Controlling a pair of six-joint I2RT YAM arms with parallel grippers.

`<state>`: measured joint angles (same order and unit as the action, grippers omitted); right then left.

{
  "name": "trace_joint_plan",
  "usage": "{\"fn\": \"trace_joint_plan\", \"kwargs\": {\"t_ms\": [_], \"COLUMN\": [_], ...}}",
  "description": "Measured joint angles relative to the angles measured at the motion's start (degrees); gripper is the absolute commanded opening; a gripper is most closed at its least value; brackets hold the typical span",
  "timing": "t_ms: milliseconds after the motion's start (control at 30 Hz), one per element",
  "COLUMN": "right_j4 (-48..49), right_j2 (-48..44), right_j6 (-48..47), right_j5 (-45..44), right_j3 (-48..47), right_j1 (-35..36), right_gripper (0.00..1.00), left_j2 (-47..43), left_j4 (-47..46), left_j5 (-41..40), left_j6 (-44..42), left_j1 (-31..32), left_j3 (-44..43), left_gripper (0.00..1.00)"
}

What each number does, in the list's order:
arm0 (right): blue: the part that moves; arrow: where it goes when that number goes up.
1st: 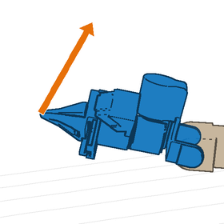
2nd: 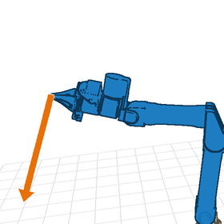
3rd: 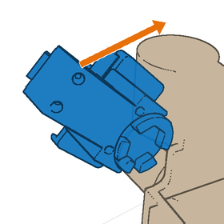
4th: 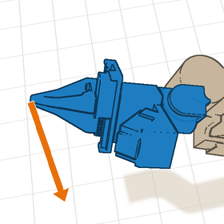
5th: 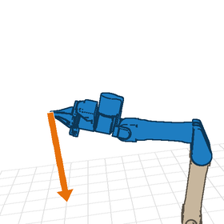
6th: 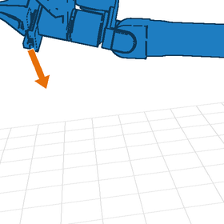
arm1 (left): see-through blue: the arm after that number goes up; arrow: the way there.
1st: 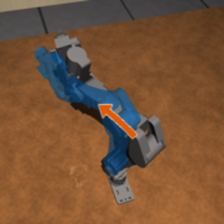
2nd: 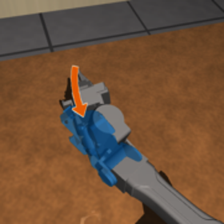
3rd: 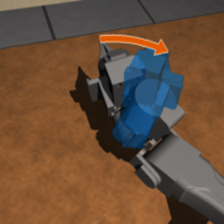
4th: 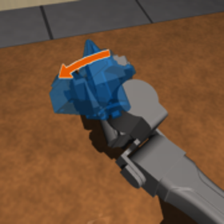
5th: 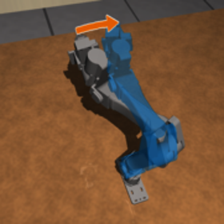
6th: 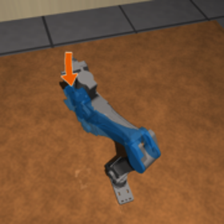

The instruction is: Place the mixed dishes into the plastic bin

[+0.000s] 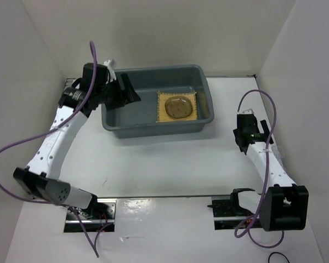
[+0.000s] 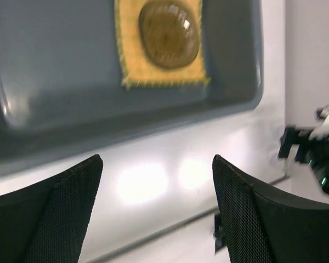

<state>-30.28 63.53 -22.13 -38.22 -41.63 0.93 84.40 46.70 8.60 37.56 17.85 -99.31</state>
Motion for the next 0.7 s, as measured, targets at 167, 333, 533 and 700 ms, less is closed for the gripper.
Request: {"fn": "trace_joint_plan", "kwargs": {"t_ms": [167,333,533,700], "right_j4": [0.02,-0.44,-0.11,0.33], "right_j2": [2.73,4.24,7.78,10.43], "right_j6": [0.24,0.42,-0.31,-1.79], "right_j5": [0.13,2.34,6.12,8.24], "right_j3": [-0.09,-0.76,-1.2,-1.2], "right_j1": [-5.25,-8.0,-11.85,-14.36], "right_gripper": [0.95,0.87,0.83,0.81], "left_j2": [-10.91,-12.5,-6.56,-6.29], "left_j4": [2.62,4.0,4.44,4.79], "left_j5": [0.83,2.38,3.87,4.52], "left_j6": [-0.09,-1.55,-3.15,-3.15], "left_j1": [-0.15,-0.48,-0.48,-0.68], "left_j3": [10.78,12.28,9.7,9.68], "left_gripper": [0.88,0.88,0.88,0.89]}}
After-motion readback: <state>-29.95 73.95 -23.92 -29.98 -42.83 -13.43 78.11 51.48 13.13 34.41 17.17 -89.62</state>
